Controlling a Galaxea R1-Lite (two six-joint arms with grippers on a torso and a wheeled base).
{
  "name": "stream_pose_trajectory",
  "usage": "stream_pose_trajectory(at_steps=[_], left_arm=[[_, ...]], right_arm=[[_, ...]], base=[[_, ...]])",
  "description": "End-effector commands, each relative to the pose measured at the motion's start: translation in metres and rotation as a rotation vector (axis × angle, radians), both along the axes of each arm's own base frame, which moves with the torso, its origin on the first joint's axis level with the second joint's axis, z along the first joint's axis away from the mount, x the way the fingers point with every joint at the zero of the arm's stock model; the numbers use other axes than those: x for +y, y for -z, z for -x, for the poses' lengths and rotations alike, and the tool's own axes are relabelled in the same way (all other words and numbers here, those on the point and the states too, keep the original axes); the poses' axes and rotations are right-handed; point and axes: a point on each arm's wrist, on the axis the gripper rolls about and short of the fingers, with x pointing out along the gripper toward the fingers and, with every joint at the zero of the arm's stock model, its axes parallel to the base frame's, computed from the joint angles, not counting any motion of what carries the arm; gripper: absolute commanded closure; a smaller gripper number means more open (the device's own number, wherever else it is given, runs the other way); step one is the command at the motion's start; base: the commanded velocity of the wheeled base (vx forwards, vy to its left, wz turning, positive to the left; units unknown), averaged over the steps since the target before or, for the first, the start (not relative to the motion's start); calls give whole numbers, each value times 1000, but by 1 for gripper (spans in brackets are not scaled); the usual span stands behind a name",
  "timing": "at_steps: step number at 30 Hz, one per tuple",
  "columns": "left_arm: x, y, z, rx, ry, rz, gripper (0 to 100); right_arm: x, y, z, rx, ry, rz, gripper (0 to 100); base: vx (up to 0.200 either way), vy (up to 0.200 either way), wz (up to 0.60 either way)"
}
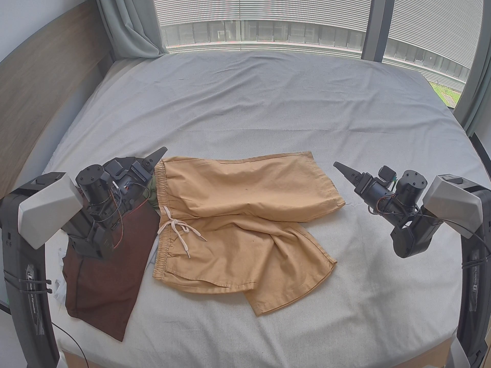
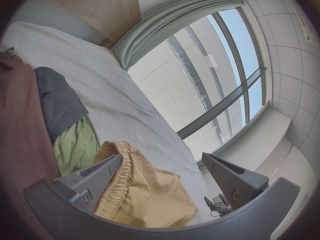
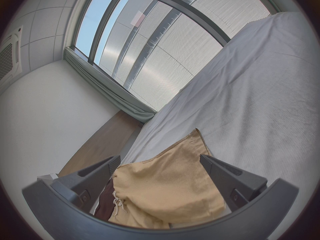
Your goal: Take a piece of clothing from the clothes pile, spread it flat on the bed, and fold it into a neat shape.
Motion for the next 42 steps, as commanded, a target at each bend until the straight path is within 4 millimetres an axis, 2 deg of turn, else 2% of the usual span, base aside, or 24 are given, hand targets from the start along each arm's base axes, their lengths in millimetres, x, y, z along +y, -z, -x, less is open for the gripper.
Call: stream_pose_trajectory(at_steps=[1, 4, 10, 14, 19, 24, 30, 37, 42], left_arm=[[5, -17, 20, -7, -10, -27, 0], [8, -22, 28, -13, -8, -32, 0], [11, -34, 65, -3, 53, -51, 0], [14, -38, 84, 7, 85, -86, 0], [14, -39, 105, -15, 129, -188, 0], [15, -42, 119, -8, 138, -205, 0], [14, -30, 142, 17, 209, -288, 0], [19, -17, 150, -6, 205, -429, 0], [21, -11, 154, 6, 215, -455, 0]], right_arm=[[3, -19, 23, 5, -13, 4, 0], [7, -19, 33, 31, -22, 9, 0], [19, -29, 63, 68, -63, 16, 0], [20, -31, 79, 99, -78, 24, 0], [18, -28, 81, 52, -60, 110, 0], [19, -24, 86, 74, -67, 119, 0], [19, -19, 93, 89, -67, 142, 0], [21, -13, 101, 124, -79, 153, 0], [25, -13, 104, 127, -94, 156, 0]], base=[[0, 0, 0], [0, 0, 0], [0, 0, 0], [0, 0, 0], [0, 0, 0], [0, 0, 0], [0, 0, 0], [0, 0, 0], [0, 0, 0]])
